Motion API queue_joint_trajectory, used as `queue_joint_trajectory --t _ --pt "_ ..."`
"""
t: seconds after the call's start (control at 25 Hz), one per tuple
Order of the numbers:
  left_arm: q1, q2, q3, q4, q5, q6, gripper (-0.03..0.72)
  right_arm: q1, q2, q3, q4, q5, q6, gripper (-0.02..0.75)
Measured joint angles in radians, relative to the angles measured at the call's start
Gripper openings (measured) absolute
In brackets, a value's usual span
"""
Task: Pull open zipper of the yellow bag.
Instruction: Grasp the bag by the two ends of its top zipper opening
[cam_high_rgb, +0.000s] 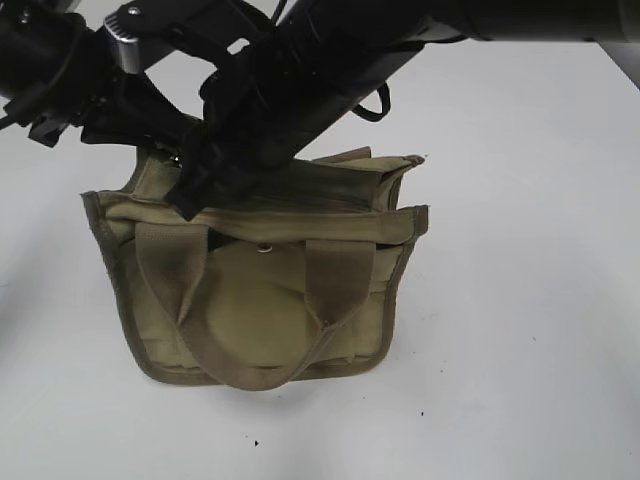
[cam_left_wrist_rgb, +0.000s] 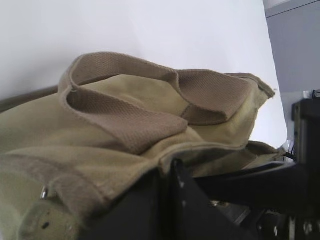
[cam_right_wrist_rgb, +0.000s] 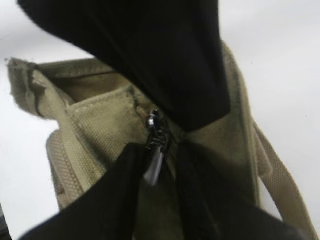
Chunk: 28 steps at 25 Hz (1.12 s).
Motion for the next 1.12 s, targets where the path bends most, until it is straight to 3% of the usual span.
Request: queue_joint_trajectory --t 0.16,0.48,0.68,1.12 --pt "0.002 0.000 0.000 -0.017 0.006 0.001 0.005 0.000 0.001 0.000 -0.003 -0.009 0.004 0.177" --pt "0.008 0.002 0.000 -0.071 0.001 0.002 0.004 0.000 0.001 0.000 -0.004 -0.031 0.027 0.164" --pt "0.008 0.002 0.000 -0.079 0.003 0.004 0.004 -0.002 0.001 0.000 -0.008 -0.032 0.028 0.009" --pt "0.002 0.003 0.001 -0.077 0.031 0.004 0.004 -0.002 -0.021 -0.009 -0.073 0.097 0.054 0.002"
